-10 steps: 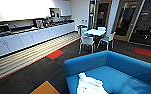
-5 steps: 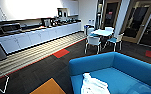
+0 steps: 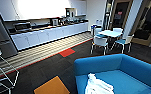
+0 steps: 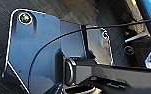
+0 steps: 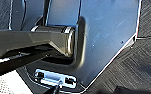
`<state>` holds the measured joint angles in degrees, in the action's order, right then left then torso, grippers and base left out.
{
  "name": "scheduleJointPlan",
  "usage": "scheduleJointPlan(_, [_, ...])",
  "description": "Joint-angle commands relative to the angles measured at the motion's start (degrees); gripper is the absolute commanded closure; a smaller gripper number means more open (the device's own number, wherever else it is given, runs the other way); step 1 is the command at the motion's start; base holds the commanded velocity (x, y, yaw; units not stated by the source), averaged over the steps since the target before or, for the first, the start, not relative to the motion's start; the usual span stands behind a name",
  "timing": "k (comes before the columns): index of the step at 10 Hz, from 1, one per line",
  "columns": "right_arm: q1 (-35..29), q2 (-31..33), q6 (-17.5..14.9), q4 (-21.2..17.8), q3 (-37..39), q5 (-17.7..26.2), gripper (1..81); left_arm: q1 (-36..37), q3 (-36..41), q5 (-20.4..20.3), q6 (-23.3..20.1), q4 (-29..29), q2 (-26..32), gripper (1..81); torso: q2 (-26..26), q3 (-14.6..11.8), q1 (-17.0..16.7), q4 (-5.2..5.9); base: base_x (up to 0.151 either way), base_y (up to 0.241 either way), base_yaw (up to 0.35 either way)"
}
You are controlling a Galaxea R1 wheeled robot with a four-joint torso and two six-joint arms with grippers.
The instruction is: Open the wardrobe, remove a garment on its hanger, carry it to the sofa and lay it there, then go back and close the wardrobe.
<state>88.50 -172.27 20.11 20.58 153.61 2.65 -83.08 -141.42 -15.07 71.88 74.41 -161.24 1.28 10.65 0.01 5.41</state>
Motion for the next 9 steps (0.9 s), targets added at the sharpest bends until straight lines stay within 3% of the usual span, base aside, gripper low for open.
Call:
scheduleJointPlan(1, [-1.1,3.3,-0.3,0.9,-6.7,1.7,1.0,1.4,0.3,1.2,-0.1,0.6,1.4,1.0,0.0,0.0,0.0,0.00,0.000,0.000,0.188])
scheduleJointPlan(3, [-0.8,7.7,-0.3,1.7,-12.4,0.3,1.0,0.9,-0.9,1.1,0.2,0.5,1.7,1.0,0.0,0.0,0.0,0.00,0.000,0.000,0.188])
scheduleJointPlan(6, [-0.5,10.7,-0.3,1.5,-14.1,0.2,1.0,0.2,-2.8,1.0,0.2,-0.1,2.2,1.0,0.0,0.0,0.0,0.00,0.000,0.000,0.206])
scheduleJointPlan(9, [1.2,12.0,-0.3,2.8,-14.9,-3.5,1.0,0.1,-2.8,1.0,0.2,-0.1,2.2,1.0,0.0,0.0,0.0,0.00,0.000,0.000,0.215])
